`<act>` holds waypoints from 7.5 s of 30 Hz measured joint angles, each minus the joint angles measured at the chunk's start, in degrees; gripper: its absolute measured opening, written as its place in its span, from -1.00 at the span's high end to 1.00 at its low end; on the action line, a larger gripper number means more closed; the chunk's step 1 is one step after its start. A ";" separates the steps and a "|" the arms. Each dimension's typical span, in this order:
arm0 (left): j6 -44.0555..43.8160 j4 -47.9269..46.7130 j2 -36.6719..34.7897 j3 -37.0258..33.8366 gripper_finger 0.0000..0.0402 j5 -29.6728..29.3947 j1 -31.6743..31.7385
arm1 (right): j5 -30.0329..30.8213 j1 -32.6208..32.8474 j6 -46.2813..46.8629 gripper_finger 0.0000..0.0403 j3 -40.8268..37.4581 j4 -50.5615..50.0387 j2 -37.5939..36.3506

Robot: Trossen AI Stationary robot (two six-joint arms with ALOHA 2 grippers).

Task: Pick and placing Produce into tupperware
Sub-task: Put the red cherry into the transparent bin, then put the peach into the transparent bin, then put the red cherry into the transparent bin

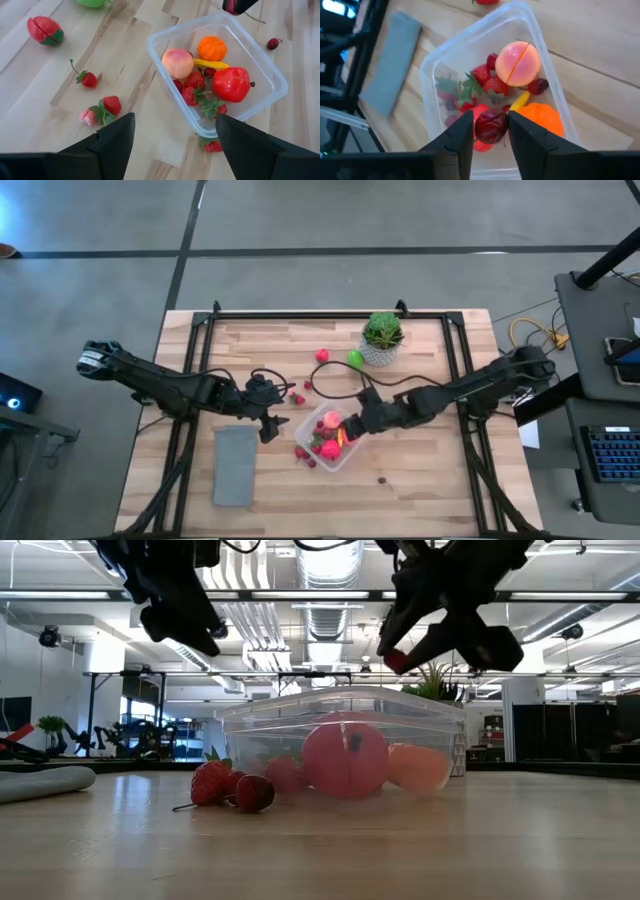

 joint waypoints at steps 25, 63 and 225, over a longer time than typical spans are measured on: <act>9.18 7.73 0.00 -8.35 -0.31 -0.61 3.21 | 4.58 -0.60 -22.04 -0.22 0.02 2.12 -11.58; 42.52 20.52 12.62 -12.28 -0.29 11.64 17.87 | 10.82 -2.22 -38.61 -0.19 -27.24 32.41 -37.40; -3.69 11.38 11.68 13.16 -0.18 21.81 4.42 | -4.88 -1.78 -14.93 -0.22 -27.26 27.45 -40.90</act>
